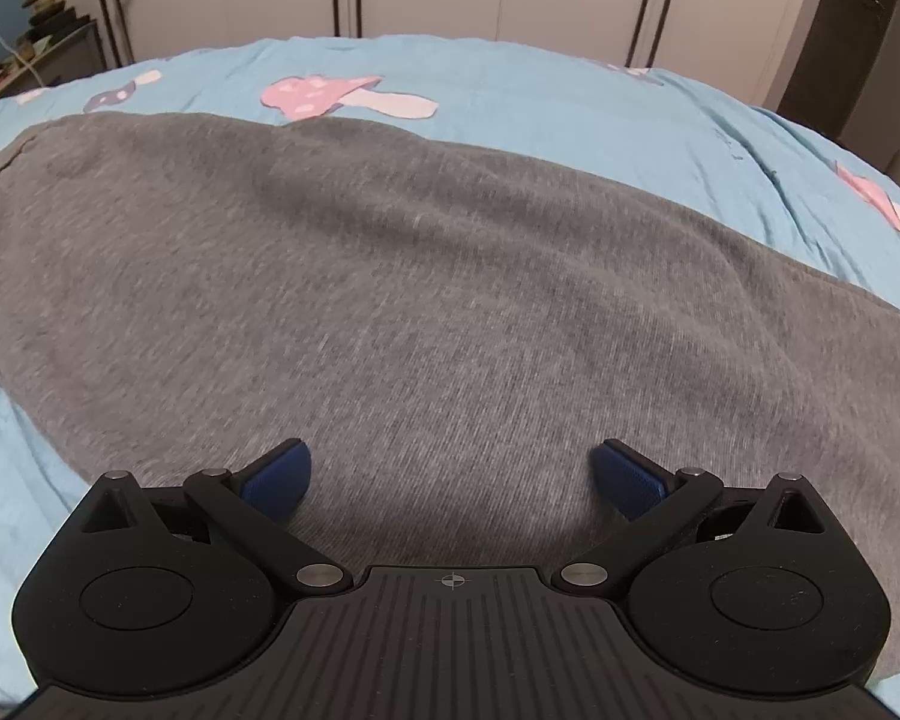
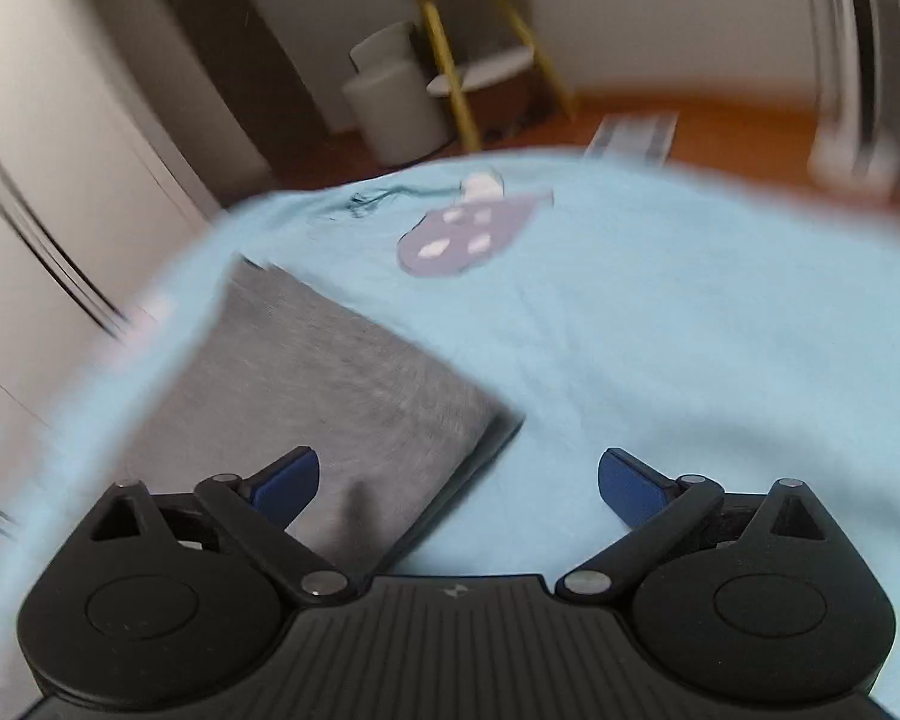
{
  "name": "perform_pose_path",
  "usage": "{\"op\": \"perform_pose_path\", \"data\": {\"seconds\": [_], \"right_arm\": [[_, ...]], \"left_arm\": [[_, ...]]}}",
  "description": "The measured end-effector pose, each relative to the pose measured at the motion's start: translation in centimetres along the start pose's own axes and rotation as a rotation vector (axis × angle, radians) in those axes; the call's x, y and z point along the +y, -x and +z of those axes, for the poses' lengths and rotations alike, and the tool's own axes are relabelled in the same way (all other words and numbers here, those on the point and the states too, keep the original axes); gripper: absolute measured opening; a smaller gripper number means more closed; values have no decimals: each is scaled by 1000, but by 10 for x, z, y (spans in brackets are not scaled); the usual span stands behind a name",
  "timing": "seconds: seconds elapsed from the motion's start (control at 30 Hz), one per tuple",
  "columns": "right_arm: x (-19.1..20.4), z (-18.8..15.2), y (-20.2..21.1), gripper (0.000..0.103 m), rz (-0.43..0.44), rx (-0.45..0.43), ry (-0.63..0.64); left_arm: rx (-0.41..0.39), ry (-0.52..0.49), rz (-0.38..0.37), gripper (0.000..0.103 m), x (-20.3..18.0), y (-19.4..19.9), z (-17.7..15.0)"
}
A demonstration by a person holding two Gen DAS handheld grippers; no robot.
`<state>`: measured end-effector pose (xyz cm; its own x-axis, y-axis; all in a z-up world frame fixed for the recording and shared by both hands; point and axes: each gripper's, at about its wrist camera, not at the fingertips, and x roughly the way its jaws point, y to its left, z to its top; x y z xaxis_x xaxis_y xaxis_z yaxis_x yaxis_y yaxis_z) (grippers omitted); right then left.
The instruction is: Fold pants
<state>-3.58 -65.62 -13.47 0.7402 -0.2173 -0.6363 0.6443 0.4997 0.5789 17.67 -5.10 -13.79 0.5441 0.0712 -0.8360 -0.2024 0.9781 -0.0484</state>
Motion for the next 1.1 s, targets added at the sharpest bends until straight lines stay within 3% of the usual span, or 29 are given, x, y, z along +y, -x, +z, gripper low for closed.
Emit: {"op": "perform_pose_path", "data": {"seconds": [0.1,0.2,0.3,0.4,0.53,0.8,0.9,0.97,1.1], "right_arm": [[-17,4,0,93,77,-12,-106],[-16,9,-12,86,121,-12,-131],[-13,13,-28,63,125,16,-119],[-12,13,-31,58,138,10,-110],[-23,9,-33,16,203,55,-168],[-38,0,-45,19,266,22,-323],[-26,5,-45,21,239,28,-267],[-16,8,-44,10,207,28,-214],[7,18,-36,9,143,15,-137]], "left_arm": [[-1,3,-4,103,0,2,-1],[0,12,-8,103,1,3,0],[0,10,-4,103,1,2,-1],[0,7,-1,103,0,2,-1],[-2,8,-1,103,0,2,-1],[-2,6,1,103,0,1,-2],[-2,17,-7,103,2,3,-2],[-4,33,-13,103,5,5,-3],[10,77,-55,103,17,12,-3]]}}
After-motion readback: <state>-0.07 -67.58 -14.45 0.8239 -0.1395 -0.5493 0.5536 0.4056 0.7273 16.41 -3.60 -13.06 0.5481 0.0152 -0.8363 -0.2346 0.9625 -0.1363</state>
